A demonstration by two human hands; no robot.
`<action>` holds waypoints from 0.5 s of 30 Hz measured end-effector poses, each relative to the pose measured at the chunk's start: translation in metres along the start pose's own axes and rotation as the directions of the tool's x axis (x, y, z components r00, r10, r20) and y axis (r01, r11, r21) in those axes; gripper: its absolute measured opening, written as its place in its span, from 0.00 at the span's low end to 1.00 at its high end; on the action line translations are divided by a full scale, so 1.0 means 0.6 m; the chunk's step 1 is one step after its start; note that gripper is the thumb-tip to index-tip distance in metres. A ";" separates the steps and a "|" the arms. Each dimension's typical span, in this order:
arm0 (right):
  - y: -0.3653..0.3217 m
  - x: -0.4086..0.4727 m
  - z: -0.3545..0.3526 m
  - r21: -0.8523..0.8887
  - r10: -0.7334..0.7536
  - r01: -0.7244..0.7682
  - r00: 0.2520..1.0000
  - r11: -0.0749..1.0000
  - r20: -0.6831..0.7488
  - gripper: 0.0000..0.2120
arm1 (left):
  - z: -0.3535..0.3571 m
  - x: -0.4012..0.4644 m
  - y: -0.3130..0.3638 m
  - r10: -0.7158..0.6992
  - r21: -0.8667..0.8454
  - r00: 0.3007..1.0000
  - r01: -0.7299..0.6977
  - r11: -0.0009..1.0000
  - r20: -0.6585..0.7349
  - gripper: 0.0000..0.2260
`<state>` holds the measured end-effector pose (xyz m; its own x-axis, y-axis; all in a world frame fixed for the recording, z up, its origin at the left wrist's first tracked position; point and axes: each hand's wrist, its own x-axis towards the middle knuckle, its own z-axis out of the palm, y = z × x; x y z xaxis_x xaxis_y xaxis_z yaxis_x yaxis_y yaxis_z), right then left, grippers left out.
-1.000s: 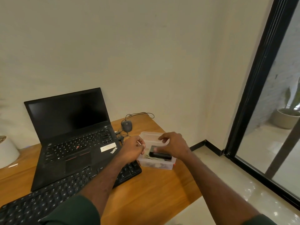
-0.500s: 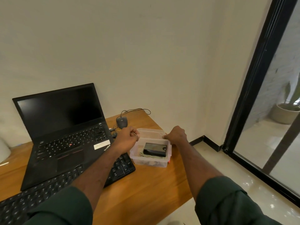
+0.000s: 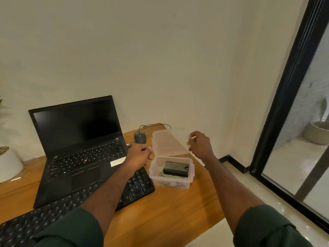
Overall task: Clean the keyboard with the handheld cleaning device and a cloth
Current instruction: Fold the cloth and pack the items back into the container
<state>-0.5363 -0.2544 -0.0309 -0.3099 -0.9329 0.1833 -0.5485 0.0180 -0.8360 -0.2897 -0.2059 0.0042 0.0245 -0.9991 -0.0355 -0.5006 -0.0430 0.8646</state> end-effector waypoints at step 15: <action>0.005 -0.124 -0.032 0.116 -0.368 0.429 0.862 0.896 -0.348 0.06 | -0.007 -0.015 -0.011 -0.247 -0.190 0.963 0.264 0.946 0.108 0.19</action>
<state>-0.5298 -0.1780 -0.0369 -0.3358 -0.6860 0.6455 -0.5346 -0.4254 -0.7302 -0.2829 -0.1964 0.0012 0.0541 -0.9519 -0.3016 -0.3026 -0.3034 0.9035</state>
